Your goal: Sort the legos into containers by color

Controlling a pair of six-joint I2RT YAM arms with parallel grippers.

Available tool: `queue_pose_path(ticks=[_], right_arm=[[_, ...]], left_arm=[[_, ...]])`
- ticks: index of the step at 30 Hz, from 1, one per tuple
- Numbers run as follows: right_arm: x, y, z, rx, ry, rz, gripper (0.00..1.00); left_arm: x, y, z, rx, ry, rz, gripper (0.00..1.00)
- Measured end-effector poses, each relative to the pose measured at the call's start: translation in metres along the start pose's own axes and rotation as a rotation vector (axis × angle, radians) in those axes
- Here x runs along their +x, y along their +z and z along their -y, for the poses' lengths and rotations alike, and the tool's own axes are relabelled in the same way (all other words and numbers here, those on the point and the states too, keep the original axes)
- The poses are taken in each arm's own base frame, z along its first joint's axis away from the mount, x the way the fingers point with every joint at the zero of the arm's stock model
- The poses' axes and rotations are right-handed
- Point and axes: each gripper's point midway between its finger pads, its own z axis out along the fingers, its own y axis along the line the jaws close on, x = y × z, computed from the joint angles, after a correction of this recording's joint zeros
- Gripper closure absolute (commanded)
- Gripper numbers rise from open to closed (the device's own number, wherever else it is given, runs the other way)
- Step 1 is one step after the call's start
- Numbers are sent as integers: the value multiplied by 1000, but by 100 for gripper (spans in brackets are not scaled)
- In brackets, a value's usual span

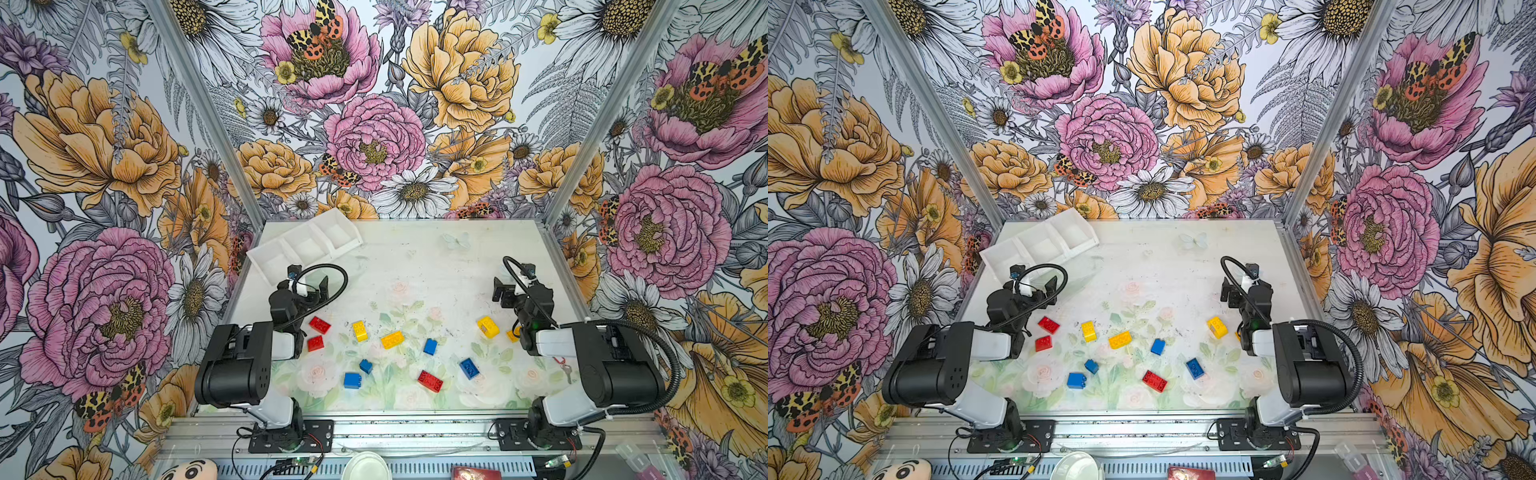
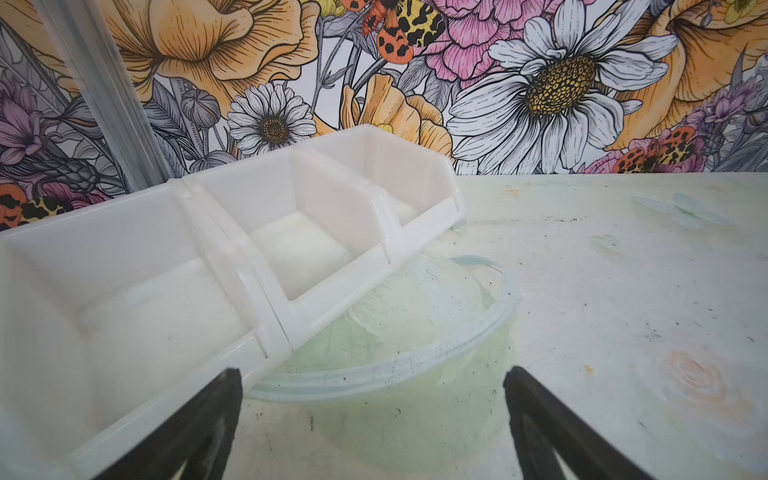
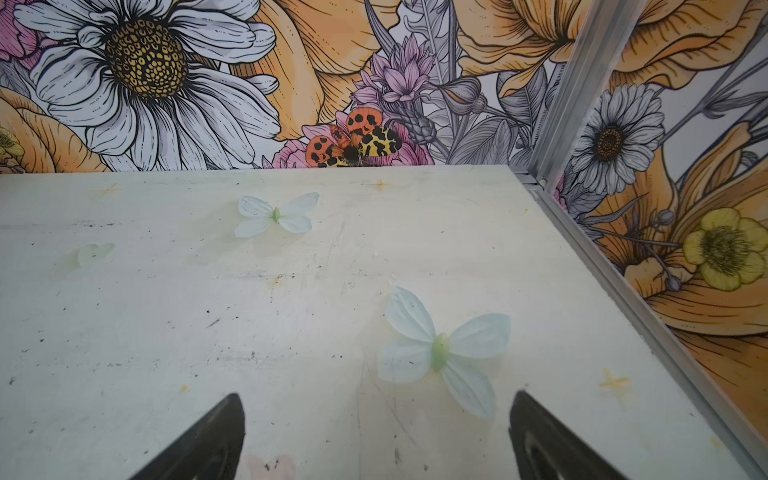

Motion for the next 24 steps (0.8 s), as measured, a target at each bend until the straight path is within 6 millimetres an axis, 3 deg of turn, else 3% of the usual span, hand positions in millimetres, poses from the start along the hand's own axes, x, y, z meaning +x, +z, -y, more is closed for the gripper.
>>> queue_pose_path(ticks=[24], right_arm=[[0, 0, 0, -6, 1, 0, 1]], left_arm=[[3, 0, -4, -24, -19, -13, 1]])
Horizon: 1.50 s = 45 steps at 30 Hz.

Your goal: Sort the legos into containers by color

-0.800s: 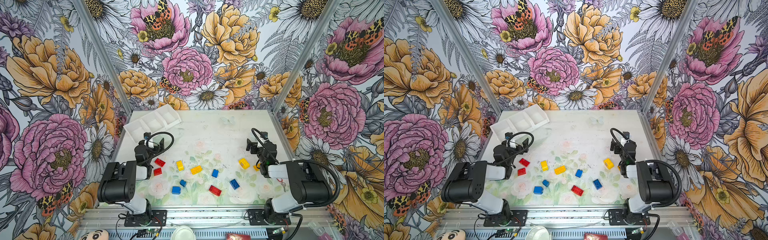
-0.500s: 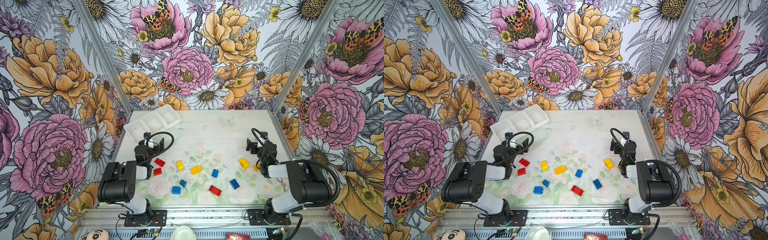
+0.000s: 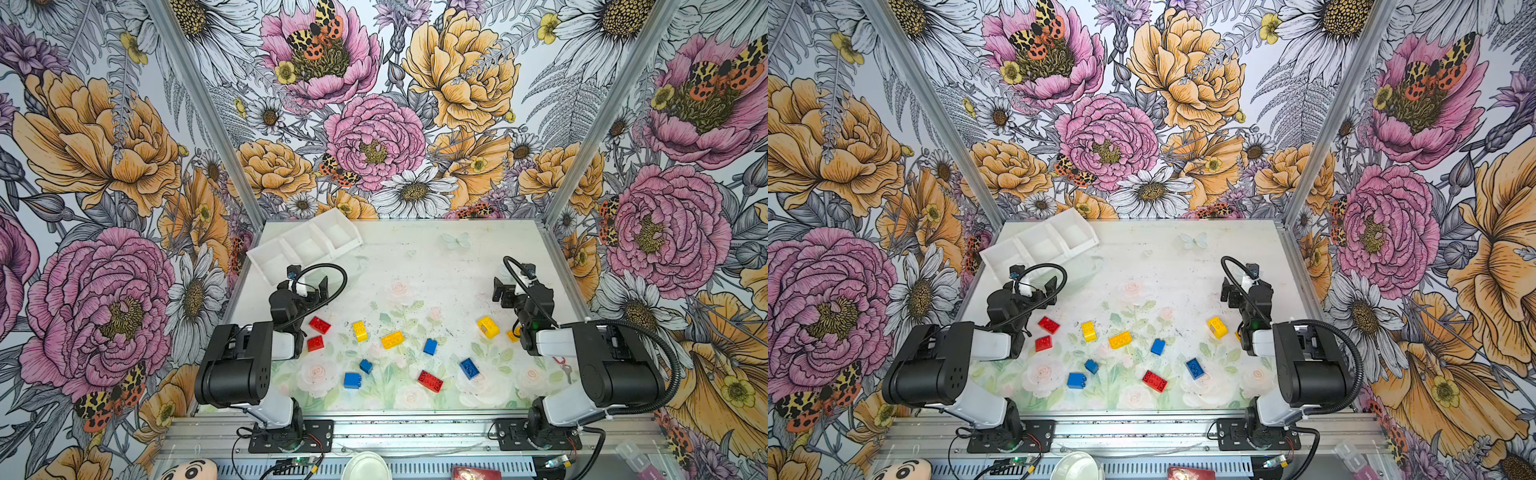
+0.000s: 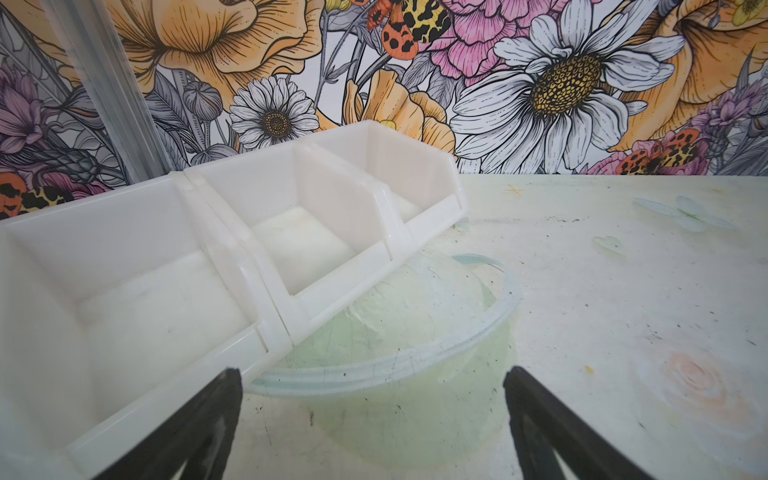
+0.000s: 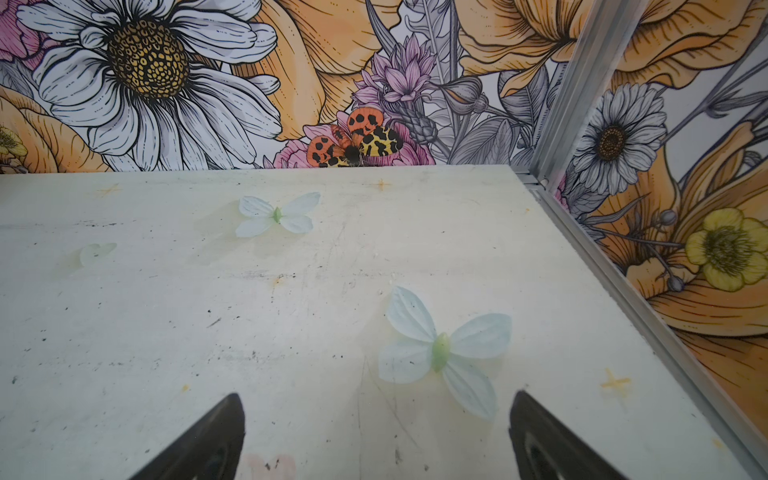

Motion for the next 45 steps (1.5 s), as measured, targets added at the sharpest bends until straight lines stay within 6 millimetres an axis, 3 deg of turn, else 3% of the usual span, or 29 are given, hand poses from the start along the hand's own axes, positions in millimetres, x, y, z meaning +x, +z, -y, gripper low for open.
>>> queue_pose_path(ticks=[3, 5, 8, 12, 15, 20, 25, 29, 37, 45], right_arm=[[0, -3, 3, 11, 5, -13, 1], [-10, -11, 6, 32, 15, -7, 1], [-36, -23, 13, 71, 47, 25, 1], [-72, -23, 16, 93, 101, 6, 1], [-91, -18, 12, 76, 133, -53, 1], [-106, -15, -5, -9, 169, -171, 0], [-102, -19, -28, -109, 212, -299, 0], [-95, -20, -58, -222, 243, -407, 0], [-90, -31, -125, -416, 236, -523, 1], [-97, -24, -159, -487, 214, -554, 0]], left_arm=[[0, -2, -7, -45, -17, -21, 1], [-11, -6, -12, -81, -28, -25, 1], [-55, -9, -20, -134, -53, 3, 1], [-117, -17, -29, -188, -115, 43, 1], [-134, -19, -43, -232, -181, 2, 3], [-123, -10, -65, -298, -280, -149, 7], [-93, 10, -82, -333, -376, -318, 9], [-68, 27, -91, -348, -429, -430, 9], [-45, 59, -93, -329, -468, -526, 11], [-32, 92, -94, -316, -466, -559, 18]])
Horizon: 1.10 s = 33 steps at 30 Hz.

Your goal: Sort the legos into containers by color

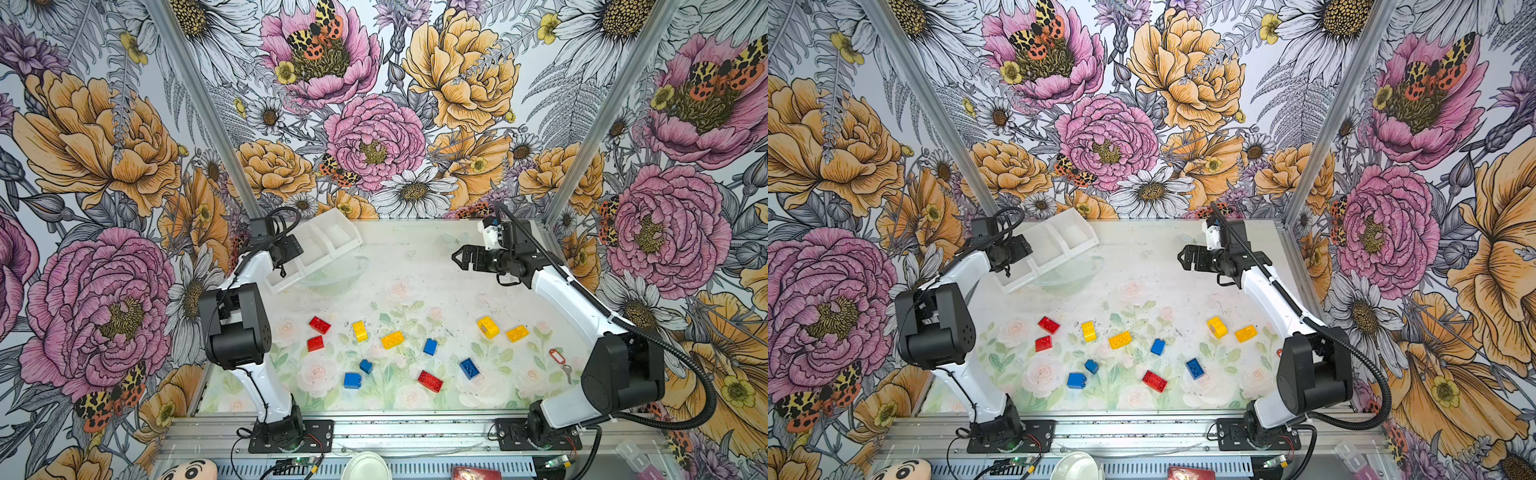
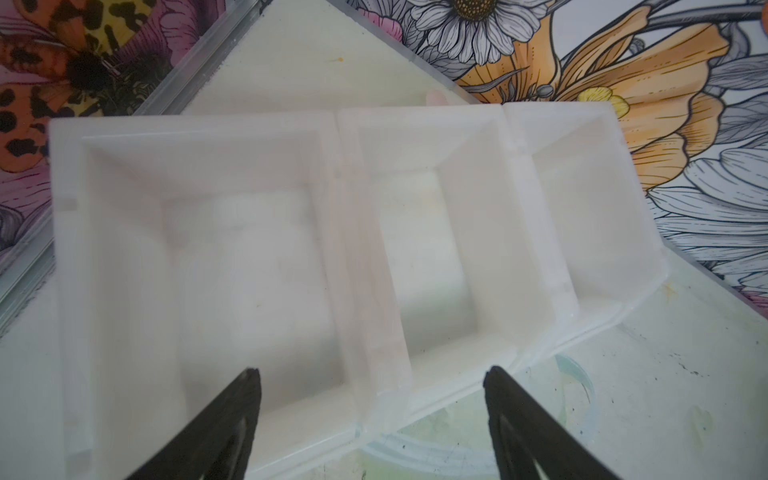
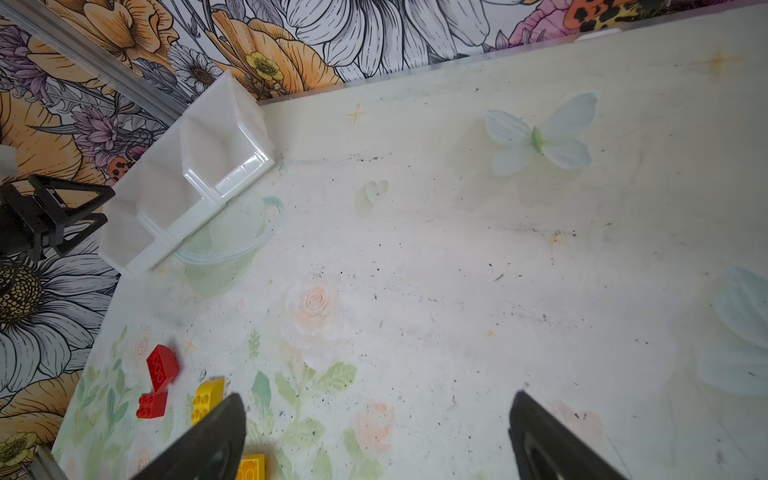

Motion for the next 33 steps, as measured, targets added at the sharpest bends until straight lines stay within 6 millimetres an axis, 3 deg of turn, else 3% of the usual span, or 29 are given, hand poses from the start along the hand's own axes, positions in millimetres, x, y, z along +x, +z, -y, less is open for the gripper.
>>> queue_pose_path(ticks=[6, 9, 15, 18, 24, 33], right_arm=[[4, 7, -8, -8, -6, -35, 0], [7, 7, -7, -2, -3, -46, 1], [14, 11, -1, 21, -2, -74, 1], [18, 13, 3, 35, 4, -91, 0], [20, 15, 7, 48, 2, -100, 0], [19, 11, 21, 71, 31, -101, 1]], left_arm=[[15, 33, 3, -25, 16, -58, 29], [16, 43, 7, -36, 22, -67, 42], [11, 52, 12, -58, 6, -56, 77], [11, 51, 16, -65, 59, -49, 88], [26, 50, 38, -55, 107, -57, 90], [86, 28, 107, 24, 209, -110, 92]])
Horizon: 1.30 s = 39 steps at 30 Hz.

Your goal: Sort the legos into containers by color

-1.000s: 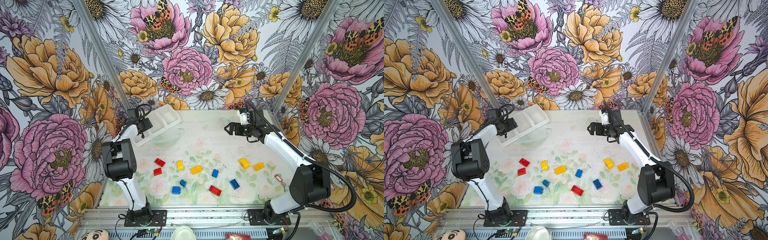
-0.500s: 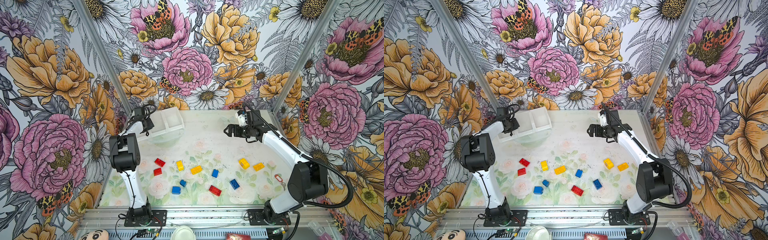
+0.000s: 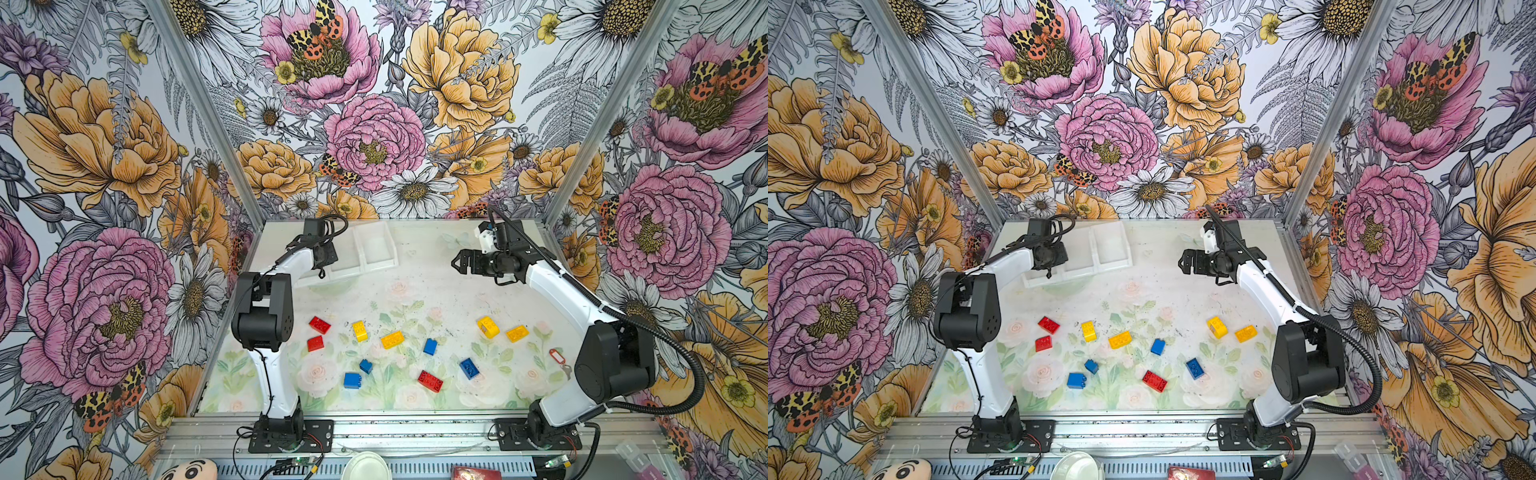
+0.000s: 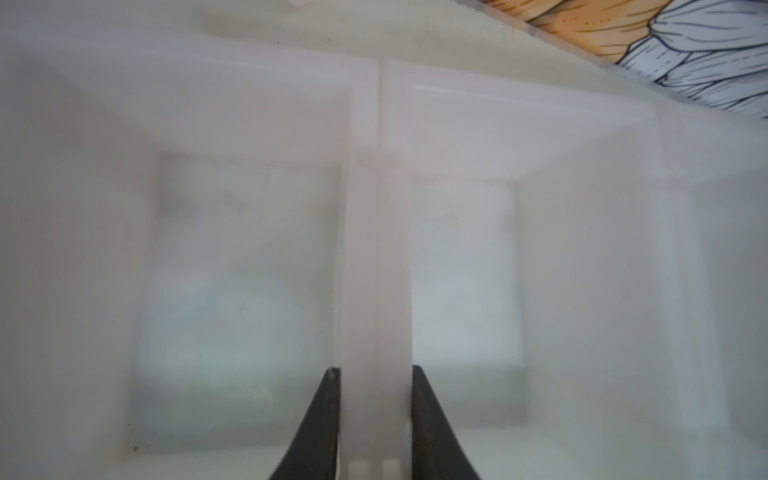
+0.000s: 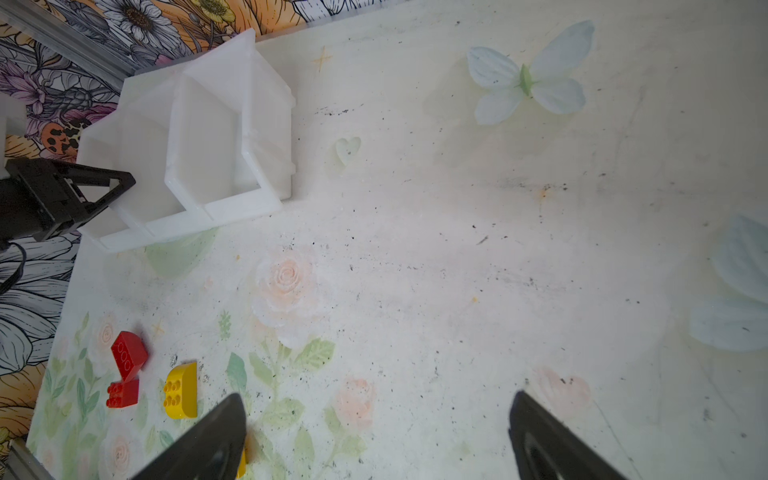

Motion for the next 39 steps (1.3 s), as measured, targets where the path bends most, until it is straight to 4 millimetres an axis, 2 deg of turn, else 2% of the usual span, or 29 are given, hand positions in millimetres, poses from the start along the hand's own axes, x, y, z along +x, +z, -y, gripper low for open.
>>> queue_pose_path(ticks=[6, 11, 19, 29, 33, 39], right_arm=[[18, 5, 19, 25, 39, -39, 0], [32, -1, 30, 42, 67, -51, 0], [46, -17, 37, 54, 84, -34, 0], [71, -22, 44, 69, 110, -71, 0], [78, -21, 46, 76, 120, -85, 1], [89, -26, 52, 114, 141, -98, 1]], left_arm=[[28, -8, 55, 51, 49, -19, 94], [50, -15, 94, 90, 77, -31, 96], [81, -27, 133, 119, 96, -37, 96], [117, -44, 168, 152, 127, -45, 96], [123, -47, 175, 160, 136, -46, 83], [129, -48, 177, 174, 110, -77, 49]])
